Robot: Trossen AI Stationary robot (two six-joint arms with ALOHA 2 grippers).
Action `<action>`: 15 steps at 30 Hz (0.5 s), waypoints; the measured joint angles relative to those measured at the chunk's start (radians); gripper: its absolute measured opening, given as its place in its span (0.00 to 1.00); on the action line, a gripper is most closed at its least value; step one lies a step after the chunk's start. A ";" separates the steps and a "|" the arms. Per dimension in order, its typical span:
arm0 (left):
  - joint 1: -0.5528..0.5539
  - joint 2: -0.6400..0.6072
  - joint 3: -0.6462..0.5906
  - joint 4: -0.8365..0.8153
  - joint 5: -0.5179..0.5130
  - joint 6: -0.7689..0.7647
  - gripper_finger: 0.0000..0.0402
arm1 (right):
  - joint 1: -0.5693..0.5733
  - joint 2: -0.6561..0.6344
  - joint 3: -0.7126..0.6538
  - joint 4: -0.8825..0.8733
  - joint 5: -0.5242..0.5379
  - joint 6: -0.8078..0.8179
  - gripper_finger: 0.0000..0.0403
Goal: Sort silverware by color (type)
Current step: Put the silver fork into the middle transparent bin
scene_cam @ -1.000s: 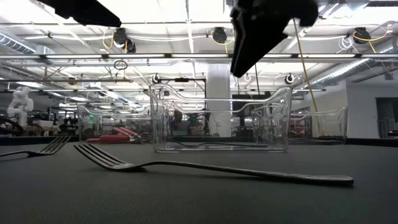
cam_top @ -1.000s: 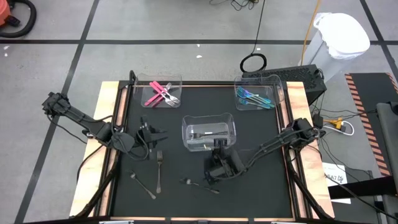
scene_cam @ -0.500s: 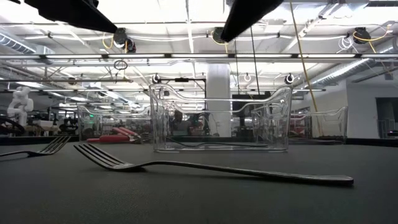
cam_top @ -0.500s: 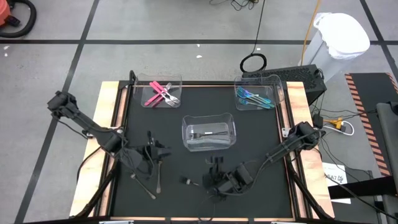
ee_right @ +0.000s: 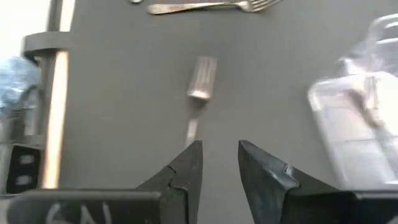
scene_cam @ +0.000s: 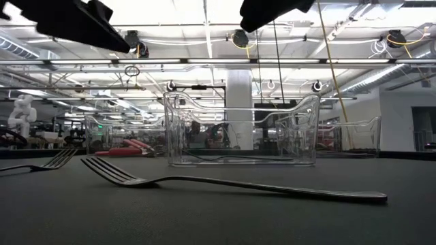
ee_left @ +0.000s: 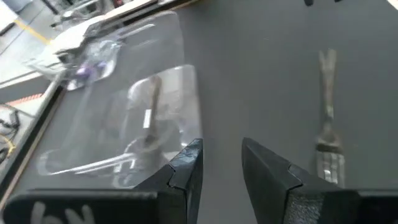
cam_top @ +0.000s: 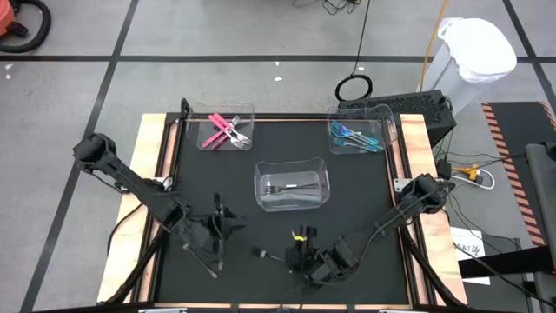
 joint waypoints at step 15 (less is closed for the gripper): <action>-0.159 0.190 0.023 0.142 0.037 -0.152 0.62 | 0.102 0.149 -0.001 0.255 -0.012 0.183 0.24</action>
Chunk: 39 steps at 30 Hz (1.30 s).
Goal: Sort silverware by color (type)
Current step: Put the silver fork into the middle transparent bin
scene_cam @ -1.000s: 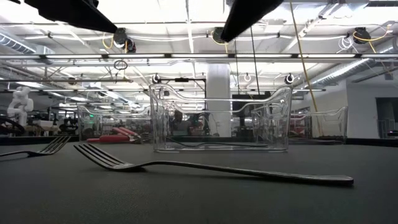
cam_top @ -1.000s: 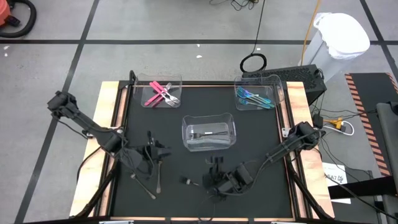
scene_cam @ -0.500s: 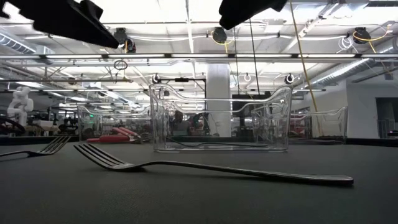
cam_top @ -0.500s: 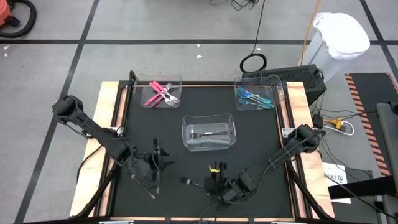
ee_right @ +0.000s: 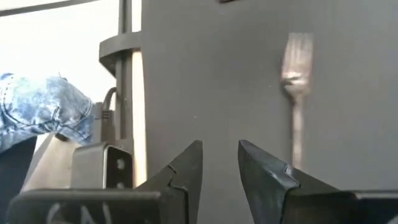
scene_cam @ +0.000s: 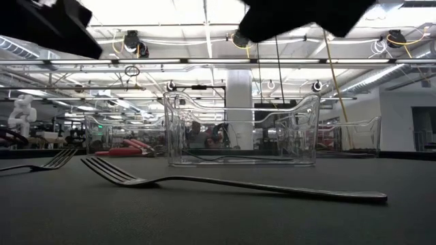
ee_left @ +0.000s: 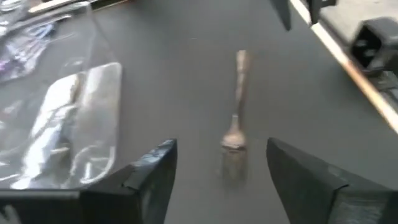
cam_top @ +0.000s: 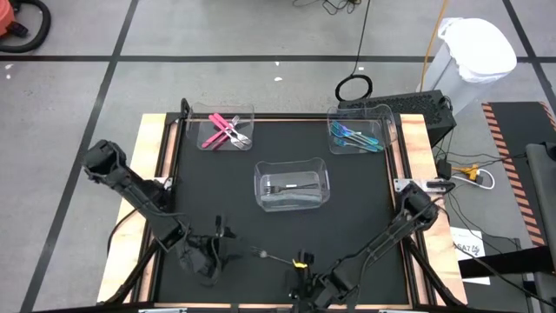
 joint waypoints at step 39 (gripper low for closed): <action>-0.155 0.000 0.000 -0.253 0.014 -0.082 0.65 | 0.061 0.230 0.018 0.473 0.207 -0.192 0.25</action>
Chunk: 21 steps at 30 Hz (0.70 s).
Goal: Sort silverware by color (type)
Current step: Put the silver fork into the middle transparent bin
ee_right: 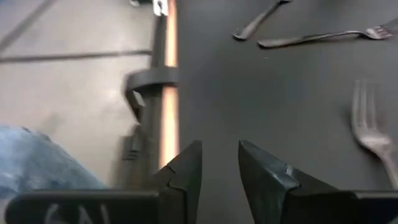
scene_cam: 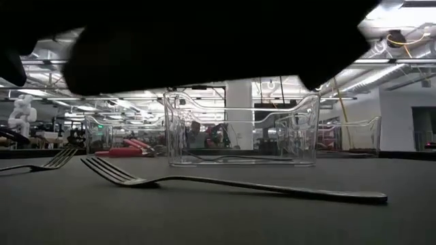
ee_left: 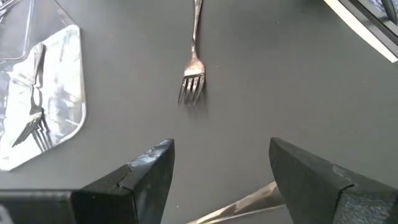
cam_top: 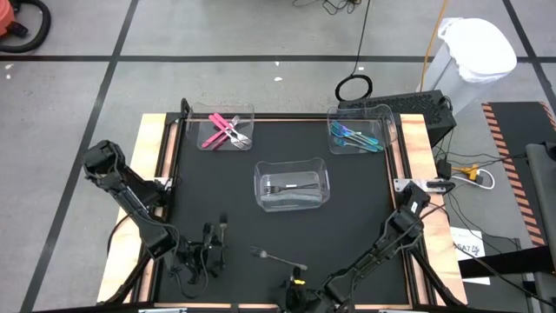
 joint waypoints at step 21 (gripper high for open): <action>0.038 0.000 0.000 0.031 -0.006 0.001 0.65 | -0.108 -0.074 -0.001 -0.294 0.057 0.069 0.47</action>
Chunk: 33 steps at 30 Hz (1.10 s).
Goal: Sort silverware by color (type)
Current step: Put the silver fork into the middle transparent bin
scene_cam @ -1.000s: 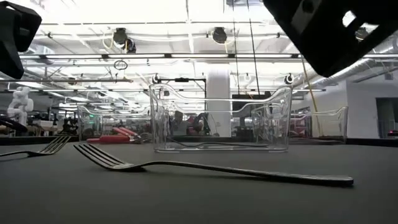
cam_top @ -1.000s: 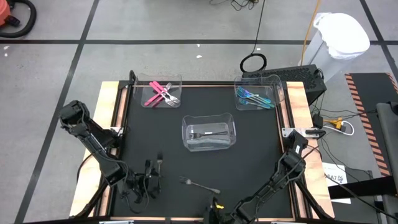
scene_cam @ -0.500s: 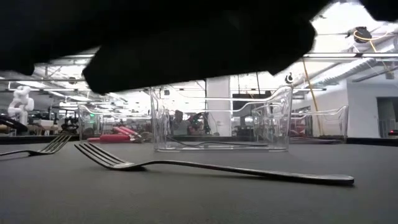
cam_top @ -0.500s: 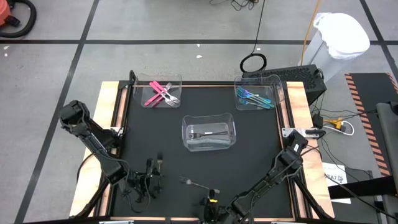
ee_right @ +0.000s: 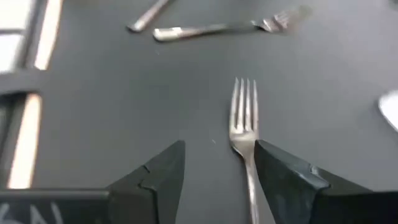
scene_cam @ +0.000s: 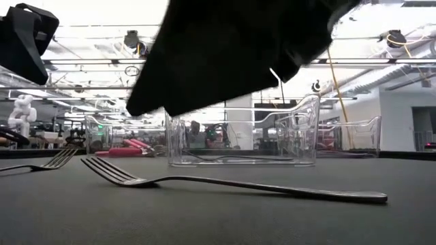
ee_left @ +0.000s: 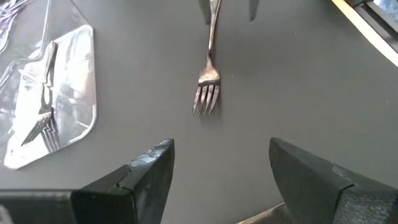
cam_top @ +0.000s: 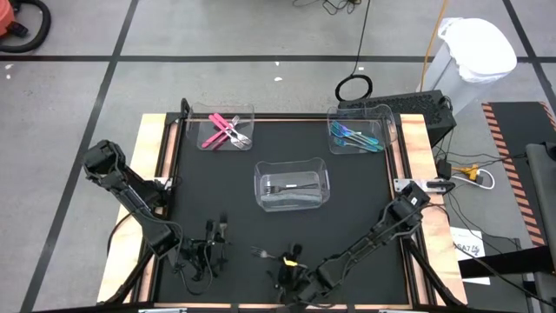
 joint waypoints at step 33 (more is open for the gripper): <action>0.003 0.000 0.000 0.009 0.012 -0.053 0.65 | -0.130 0.048 0.003 -0.082 -0.286 -0.020 0.38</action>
